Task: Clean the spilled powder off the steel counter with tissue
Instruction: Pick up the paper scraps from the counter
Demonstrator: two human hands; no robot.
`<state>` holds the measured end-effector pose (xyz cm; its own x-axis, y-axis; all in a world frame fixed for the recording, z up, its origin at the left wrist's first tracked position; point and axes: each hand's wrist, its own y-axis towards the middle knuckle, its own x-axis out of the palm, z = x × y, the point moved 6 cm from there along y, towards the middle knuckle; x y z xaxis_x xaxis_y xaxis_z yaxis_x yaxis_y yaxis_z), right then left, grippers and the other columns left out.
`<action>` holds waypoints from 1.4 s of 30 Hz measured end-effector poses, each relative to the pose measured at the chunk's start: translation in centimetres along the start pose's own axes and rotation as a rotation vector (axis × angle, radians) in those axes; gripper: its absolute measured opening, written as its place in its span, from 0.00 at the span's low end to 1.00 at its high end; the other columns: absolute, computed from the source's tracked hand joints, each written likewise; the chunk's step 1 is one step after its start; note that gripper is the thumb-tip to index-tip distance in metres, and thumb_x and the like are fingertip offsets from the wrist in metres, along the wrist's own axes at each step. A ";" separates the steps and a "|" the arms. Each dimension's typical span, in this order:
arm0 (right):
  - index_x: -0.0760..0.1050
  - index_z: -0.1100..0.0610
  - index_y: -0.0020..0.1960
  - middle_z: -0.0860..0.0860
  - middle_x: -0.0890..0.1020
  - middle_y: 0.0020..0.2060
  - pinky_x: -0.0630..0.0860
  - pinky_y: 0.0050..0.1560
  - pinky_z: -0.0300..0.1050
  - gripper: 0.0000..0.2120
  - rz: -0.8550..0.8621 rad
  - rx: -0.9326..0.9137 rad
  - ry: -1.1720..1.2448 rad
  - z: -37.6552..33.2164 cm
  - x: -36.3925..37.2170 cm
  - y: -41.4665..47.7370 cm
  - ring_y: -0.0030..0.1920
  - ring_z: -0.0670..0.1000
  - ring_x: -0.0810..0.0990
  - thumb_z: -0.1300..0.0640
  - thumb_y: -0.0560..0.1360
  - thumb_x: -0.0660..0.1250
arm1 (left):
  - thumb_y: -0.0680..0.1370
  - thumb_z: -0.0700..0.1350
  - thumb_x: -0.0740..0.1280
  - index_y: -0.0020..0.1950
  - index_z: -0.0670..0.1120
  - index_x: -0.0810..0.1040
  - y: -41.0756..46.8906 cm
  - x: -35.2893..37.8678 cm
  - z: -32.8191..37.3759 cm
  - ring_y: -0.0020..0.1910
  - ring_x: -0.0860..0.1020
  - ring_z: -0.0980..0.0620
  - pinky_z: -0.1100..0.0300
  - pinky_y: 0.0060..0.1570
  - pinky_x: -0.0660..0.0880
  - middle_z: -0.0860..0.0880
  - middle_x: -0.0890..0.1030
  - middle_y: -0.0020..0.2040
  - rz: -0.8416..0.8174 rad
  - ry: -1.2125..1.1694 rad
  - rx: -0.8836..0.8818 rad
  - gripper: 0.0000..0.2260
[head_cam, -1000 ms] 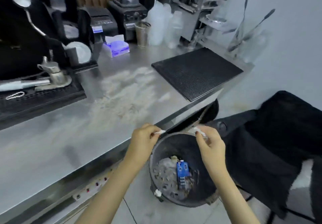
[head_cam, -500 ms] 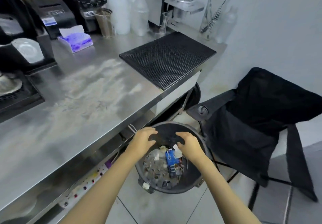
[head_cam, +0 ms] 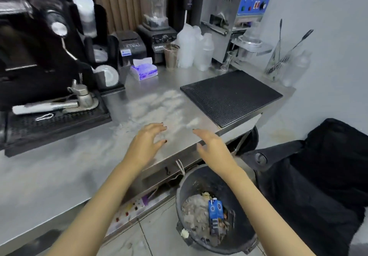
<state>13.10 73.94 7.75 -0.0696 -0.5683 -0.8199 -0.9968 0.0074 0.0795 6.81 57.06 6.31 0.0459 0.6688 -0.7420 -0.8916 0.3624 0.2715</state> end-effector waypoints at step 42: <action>0.68 0.57 0.64 0.56 0.67 0.68 0.66 0.66 0.53 0.16 -0.386 -0.514 -0.266 -50.6 50.1 32.5 0.68 0.60 0.62 0.63 0.78 0.54 | 0.80 0.40 0.51 0.70 0.44 0.64 -6.3 -37.7 -56.5 0.69 0.60 0.42 0.55 0.67 0.59 0.42 0.63 0.70 0.132 0.420 -0.752 0.18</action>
<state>-20.80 4.12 -2.07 0.2135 -0.2302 -0.9495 -0.8116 -0.5828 -0.0412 -14.75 -7.17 -2.08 -0.1167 0.3267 -0.9379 -0.9457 -0.3251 0.0044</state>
